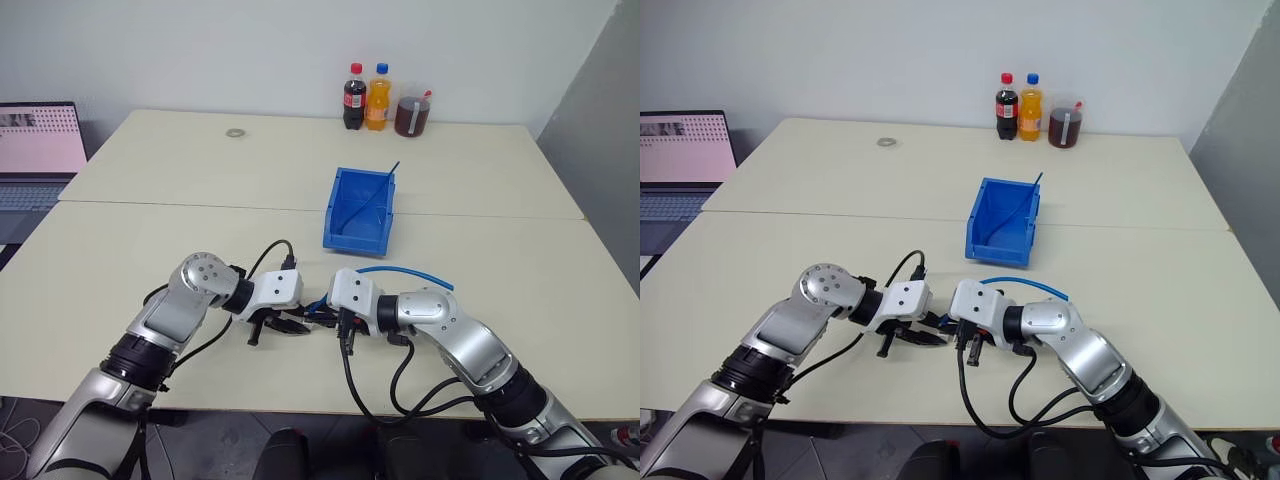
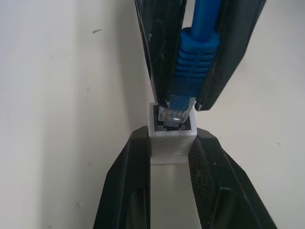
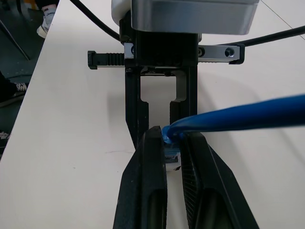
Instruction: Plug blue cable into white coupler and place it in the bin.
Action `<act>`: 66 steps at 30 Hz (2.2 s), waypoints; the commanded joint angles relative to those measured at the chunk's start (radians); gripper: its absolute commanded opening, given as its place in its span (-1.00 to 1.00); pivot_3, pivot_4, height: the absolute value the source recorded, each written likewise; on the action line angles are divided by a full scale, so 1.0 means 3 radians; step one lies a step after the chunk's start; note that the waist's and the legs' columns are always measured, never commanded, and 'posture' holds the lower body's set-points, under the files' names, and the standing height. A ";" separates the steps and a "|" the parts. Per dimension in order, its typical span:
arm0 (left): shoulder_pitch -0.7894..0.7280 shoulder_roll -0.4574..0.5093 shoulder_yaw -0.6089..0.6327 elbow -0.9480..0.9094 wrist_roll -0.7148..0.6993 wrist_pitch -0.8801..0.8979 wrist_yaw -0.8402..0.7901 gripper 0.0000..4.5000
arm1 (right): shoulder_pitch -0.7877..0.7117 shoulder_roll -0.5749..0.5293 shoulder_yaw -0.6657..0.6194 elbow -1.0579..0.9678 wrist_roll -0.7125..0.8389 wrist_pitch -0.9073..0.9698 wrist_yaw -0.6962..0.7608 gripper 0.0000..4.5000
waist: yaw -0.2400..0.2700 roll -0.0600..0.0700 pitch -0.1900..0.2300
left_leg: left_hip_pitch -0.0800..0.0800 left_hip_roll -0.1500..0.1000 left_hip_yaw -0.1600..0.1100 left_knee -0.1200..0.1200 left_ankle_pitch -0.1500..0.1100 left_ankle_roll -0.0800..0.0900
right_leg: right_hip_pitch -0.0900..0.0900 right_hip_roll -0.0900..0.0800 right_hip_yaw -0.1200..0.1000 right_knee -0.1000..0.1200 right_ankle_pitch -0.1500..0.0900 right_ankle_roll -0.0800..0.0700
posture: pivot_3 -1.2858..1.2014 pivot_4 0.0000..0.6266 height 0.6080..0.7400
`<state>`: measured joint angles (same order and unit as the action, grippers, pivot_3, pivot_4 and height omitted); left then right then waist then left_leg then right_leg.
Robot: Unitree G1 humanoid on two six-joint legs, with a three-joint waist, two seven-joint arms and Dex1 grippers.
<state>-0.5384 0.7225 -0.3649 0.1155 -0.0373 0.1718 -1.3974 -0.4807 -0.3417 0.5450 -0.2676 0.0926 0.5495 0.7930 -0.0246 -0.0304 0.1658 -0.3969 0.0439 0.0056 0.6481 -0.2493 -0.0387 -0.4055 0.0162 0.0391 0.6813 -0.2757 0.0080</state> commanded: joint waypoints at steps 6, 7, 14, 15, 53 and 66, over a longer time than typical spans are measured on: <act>0.0077 -0.0104 -0.0134 0.0014 0.0078 0.0034 0.0021 -0.65 | 0.0015 0.0058 0.0192 0.0257 -0.0094 -0.0095 0.0115 -0.94 | 0.0000 0.0013 -0.0027 | 0.0004 -0.0003 0.0001 0.0000 0.0000 0.0000 | 0.0002 0.0001 0.0000 0.0000 0.0000 0.0000 | 0.03 -0.52 1.00; 0.0083 -0.0104 -0.0131 0.0005 0.0077 0.0037 0.0021 -0.65 | 0.0023 0.0051 0.0198 0.0279 -0.0099 -0.0122 0.0138 -0.94 | 0.0000 0.0015 -0.0028 | 0.0004 -0.0003 0.0002 0.0000 0.0000 0.0000 | 0.0003 0.0001 0.0000 0.0000 0.0000 0.0000 | 0.03 -0.52 1.00; 0.0112 -0.0104 -0.0115 -0.0026 0.0070 0.0042 0.0028 -0.65 | 0.0012 0.0119 0.0170 0.0534 -0.0018 -0.0180 0.0299 -0.94 | -0.0002 0.0019 -0.0052 | 0.0008 -0.0005 0.0003 -0.0002 0.0000 0.0000 | 0.0004 0.0001 0.0004 0.0000 0.0000 0.0000 | 0.03 -0.52 1.00; 0.0114 -0.0107 -0.0113 -0.0029 0.0069 0.0045 0.0032 -0.65 | 0.0005 0.0137 0.0160 0.0569 -0.0017 -0.0190 0.0313 -0.94 | -0.0003 0.0019 -0.0053 | 0.0009 -0.0005 0.0003 -0.0002 0.0000 0.0000 | 0.0004 0.0002 0.0004 0.0000 0.0000 0.0000 | 0.03 -0.52 1.00; 0.0289 -0.0206 -0.0037 -0.0150 0.0101 0.0095 0.0115 -0.65 | -0.0242 0.0520 0.0727 0.1224 -0.0400 0.0428 0.0597 -0.94 | -0.0033 0.0055 -0.0149 | 0.0120 0.0001 0.0007 -0.0057 -0.0010 0.0013 | 0.0077 0.0008 0.0014 -0.0003 -0.0032 -0.0031 | 0.03 -0.52 1.00; 0.0405 -0.0168 0.0030 -0.0198 0.0104 0.0070 0.0151 -0.65 | -0.0102 0.0505 0.0825 0.1397 -0.0568 0.0368 0.0668 -0.94 | -0.0047 0.0067 -0.0183 | 0.0130 0.0004 0.0008 -0.0066 -0.0010 0.0012 | 0.0071 0.0006 0.0016 -0.0004 -0.0047 -0.0049 | 0.03 -0.52 1.00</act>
<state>-0.4233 0.7046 -0.3183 0.1089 0.0082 0.2108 -1.3525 -0.6008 -0.1843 0.6109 0.0007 -0.0407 0.5936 0.9426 -0.0387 -0.0102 0.1110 -0.3575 0.0450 0.0080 0.6281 -0.2524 -0.0351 -0.3843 0.0180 0.0439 0.6800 -0.2908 -0.0078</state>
